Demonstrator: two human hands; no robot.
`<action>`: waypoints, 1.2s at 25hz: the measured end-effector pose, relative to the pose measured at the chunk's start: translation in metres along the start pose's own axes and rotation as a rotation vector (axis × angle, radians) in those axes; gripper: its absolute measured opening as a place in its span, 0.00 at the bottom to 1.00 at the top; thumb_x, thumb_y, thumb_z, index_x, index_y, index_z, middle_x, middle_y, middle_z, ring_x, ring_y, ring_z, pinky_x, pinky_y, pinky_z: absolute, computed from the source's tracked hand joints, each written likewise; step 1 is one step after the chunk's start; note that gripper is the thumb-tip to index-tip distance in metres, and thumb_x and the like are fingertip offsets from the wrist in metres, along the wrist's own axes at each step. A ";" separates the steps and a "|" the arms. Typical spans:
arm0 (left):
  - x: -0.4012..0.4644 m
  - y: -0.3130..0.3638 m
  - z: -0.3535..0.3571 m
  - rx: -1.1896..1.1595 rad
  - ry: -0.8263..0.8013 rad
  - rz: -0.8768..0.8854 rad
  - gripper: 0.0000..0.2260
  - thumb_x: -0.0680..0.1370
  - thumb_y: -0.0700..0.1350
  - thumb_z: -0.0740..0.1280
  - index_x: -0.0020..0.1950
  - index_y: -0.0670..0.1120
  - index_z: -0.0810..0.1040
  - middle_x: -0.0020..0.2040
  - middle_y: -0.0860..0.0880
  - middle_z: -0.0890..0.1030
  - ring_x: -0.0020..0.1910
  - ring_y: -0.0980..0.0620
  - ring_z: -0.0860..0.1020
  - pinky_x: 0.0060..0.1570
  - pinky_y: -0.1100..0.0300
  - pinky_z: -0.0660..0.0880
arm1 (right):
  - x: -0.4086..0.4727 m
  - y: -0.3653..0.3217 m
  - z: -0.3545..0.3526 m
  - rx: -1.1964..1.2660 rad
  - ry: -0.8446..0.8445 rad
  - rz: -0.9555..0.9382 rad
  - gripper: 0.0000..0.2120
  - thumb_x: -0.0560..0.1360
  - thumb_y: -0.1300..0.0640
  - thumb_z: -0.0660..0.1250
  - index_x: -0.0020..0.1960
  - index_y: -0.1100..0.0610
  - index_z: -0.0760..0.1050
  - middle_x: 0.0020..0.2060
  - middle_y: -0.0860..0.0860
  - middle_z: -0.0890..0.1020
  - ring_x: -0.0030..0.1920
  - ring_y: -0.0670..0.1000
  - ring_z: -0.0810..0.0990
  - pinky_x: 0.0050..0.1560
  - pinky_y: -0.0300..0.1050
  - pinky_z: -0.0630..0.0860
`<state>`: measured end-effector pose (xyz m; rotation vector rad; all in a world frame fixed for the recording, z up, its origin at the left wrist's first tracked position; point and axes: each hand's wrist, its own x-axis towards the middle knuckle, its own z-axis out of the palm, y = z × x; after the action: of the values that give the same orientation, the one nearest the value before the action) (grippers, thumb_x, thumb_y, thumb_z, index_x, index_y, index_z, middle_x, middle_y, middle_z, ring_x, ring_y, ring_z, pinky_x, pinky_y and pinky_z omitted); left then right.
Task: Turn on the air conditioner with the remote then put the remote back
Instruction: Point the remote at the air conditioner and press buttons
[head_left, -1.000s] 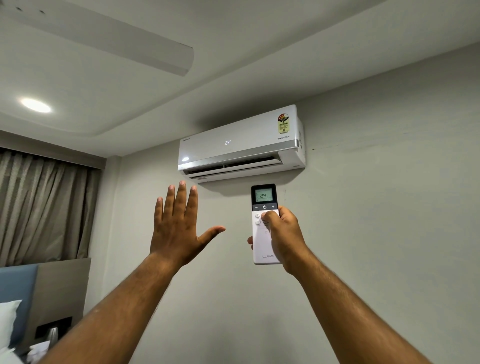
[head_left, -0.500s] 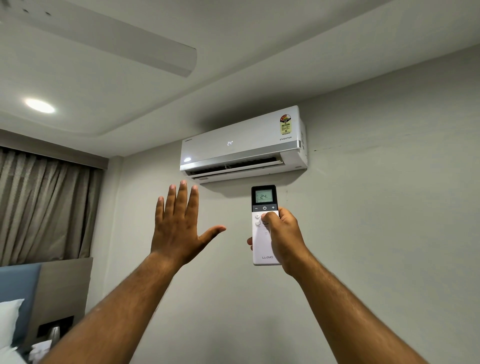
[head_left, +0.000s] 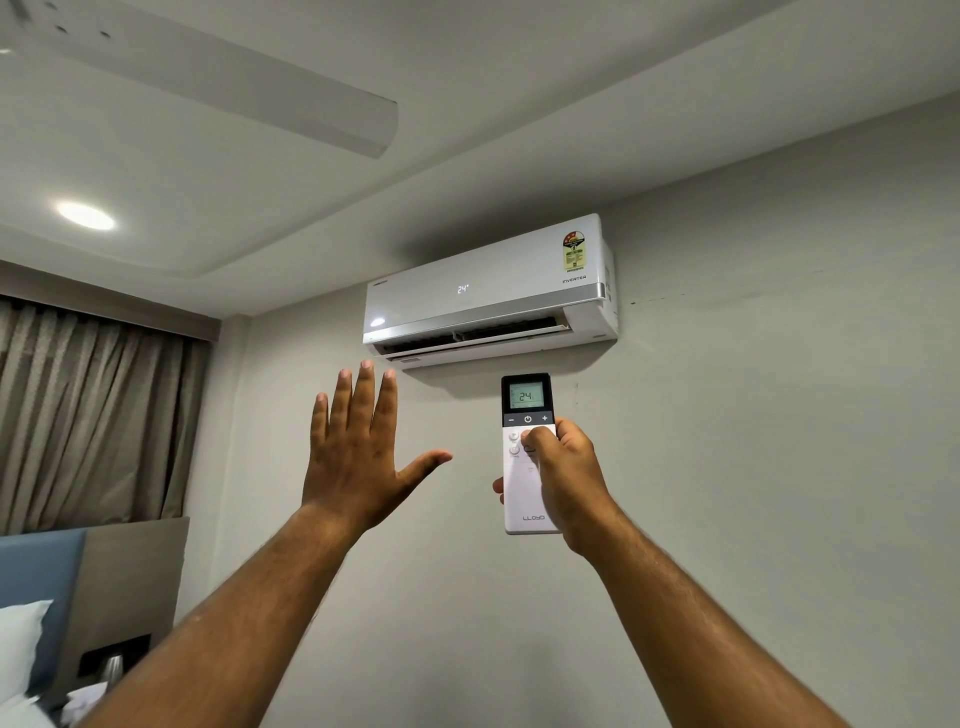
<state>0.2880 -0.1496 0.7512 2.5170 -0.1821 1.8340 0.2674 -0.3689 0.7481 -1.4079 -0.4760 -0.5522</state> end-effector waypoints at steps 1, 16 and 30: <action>0.000 -0.001 0.000 0.004 -0.001 -0.002 0.48 0.67 0.77 0.41 0.76 0.46 0.39 0.78 0.43 0.42 0.77 0.43 0.40 0.74 0.44 0.41 | 0.000 0.001 0.001 -0.010 0.002 0.002 0.07 0.79 0.57 0.60 0.56 0.55 0.71 0.49 0.58 0.81 0.35 0.60 0.86 0.34 0.48 0.82; -0.003 -0.007 0.004 0.010 -0.006 -0.011 0.48 0.68 0.77 0.41 0.76 0.46 0.39 0.78 0.44 0.41 0.77 0.43 0.40 0.74 0.44 0.41 | 0.001 0.005 0.004 -0.012 0.003 0.012 0.05 0.78 0.57 0.59 0.53 0.53 0.72 0.47 0.56 0.82 0.33 0.57 0.86 0.31 0.47 0.82; -0.006 -0.009 0.010 0.008 -0.022 -0.012 0.47 0.67 0.77 0.39 0.75 0.48 0.36 0.78 0.43 0.40 0.76 0.43 0.38 0.74 0.44 0.40 | 0.003 0.014 0.006 -0.008 0.016 0.034 0.05 0.78 0.57 0.59 0.52 0.52 0.73 0.45 0.56 0.83 0.30 0.56 0.86 0.30 0.47 0.81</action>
<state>0.2970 -0.1410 0.7426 2.5389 -0.1603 1.8062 0.2785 -0.3621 0.7391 -1.4158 -0.4367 -0.5385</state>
